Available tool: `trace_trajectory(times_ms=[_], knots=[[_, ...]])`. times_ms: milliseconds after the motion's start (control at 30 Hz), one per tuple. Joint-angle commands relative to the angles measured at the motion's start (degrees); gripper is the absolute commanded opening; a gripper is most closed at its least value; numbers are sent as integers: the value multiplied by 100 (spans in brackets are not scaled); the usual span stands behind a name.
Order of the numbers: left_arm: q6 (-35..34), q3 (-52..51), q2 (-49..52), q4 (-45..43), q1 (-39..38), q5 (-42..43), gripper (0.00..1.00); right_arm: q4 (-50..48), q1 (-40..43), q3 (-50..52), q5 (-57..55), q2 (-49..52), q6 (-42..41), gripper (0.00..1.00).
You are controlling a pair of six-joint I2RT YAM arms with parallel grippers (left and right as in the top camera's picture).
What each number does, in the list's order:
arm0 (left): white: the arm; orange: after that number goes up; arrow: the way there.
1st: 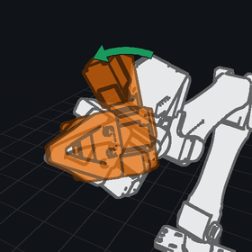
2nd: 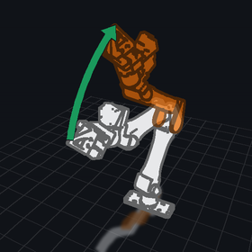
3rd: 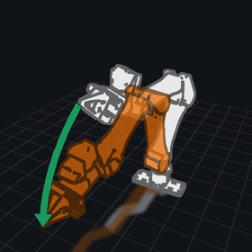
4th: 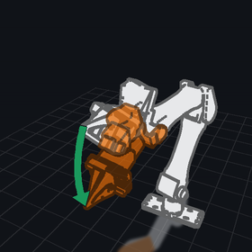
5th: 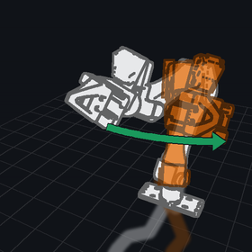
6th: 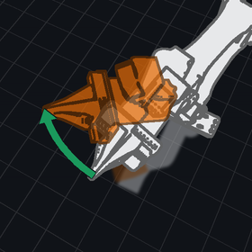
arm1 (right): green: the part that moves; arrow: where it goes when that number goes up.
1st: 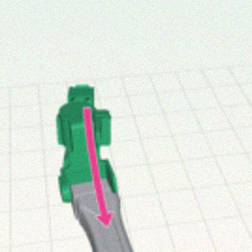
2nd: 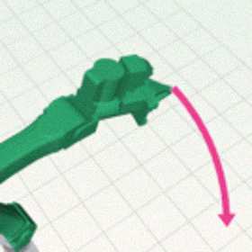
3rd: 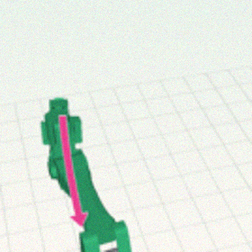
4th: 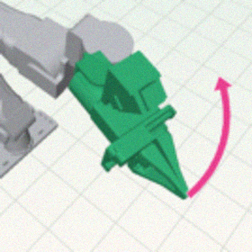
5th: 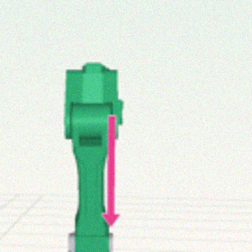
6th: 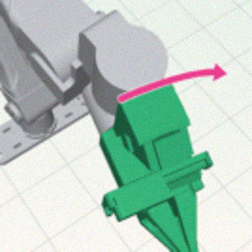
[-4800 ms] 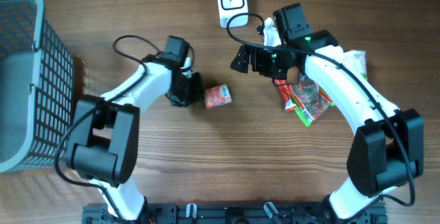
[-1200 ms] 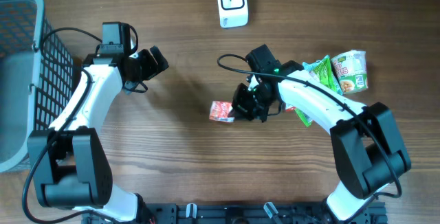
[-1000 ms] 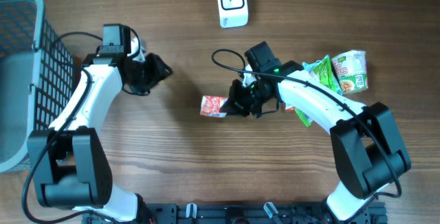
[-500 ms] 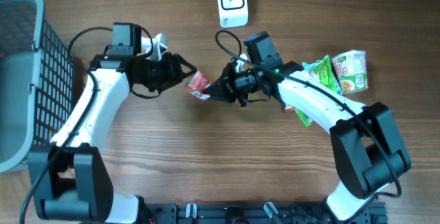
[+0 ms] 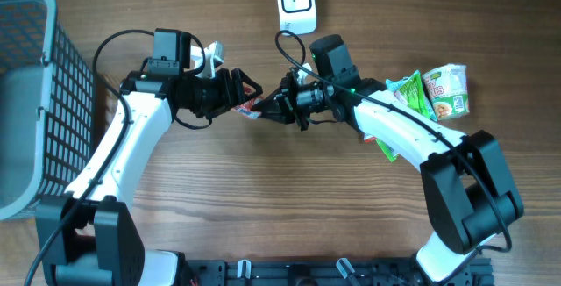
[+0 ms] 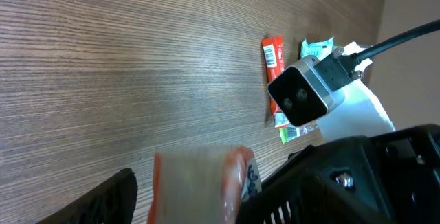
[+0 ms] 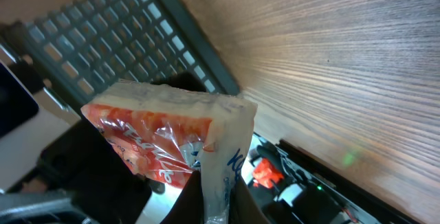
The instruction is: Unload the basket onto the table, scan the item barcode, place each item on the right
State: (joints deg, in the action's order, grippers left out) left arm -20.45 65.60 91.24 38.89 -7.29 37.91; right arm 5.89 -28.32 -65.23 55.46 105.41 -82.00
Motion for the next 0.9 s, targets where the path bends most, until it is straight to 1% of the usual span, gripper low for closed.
trace_trajectory(times_ms=[0,33,67,133,167,200,267,333,367,400,433,467,500,533,600,633,667,733,767,867], knots=[[26,-2,-92,11,-11,-50,70,-76,-13,-37,-380,-63,-400,4],[28,-2,-92,11,-11,-50,57,-72,-13,-37,-422,-63,-411,4],[26,-2,-92,11,-11,-48,50,-74,-13,-37,-452,-63,-411,4],[-85,-2,-92,15,-11,-50,40,-83,-13,-37,-496,-63,-415,4],[-125,-4,-92,13,-11,-48,33,-94,-13,-37,-509,-63,-415,4],[-122,-4,-92,13,-11,-50,31,-98,-13,-37,-525,-63,-415,4],[-122,-4,-92,13,-11,-50,29,-96,-13,-37,-525,-63,-415,4],[-122,-4,-92,11,-11,-52,22,-146,-13,-37,-525,-63,-426,5],[-120,-4,-92,9,-11,-55,18,-164,-13,-37,-525,-63,-332,9],[-122,-4,-92,9,-11,-111,18,-162,-13,-37,-527,-63,-205,18],[-122,-4,-92,15,-11,-295,13,-155,-13,-37,-555,-63,44,33],[-122,-2,-92,22,-11,-483,4,-151,-13,-37,-610,-63,321,43],[-125,-4,-92,35,-11,-662,4,-105,-13,-37,-667,-63,682,49],[-122,-4,-90,35,-11,-758,4,11,-13,-37,-723,-63,977,50],[-122,-4,-90,39,-11,-782,4,328,-11,-37,-841,-63,1414,50],[-122,-4,-90,68,-11,-782,4,605,-7,-37,-1084,-66,1707,50],[-131,-4,-90,127,-11,-809,4,907,4,-37,-1366,-85,1908,47],[-254,-4,-90,435,-11,-1333,4,1639,35,-39,-2184,-278,2568,47],[-249,-4,-90,651,-11,-1615,4,1816,50,-42,-2448,-452,3134,48],[-240,-2,-61,1281,-39,-2061,4,2337,133,-98,-2914,-1113,4404,60]])
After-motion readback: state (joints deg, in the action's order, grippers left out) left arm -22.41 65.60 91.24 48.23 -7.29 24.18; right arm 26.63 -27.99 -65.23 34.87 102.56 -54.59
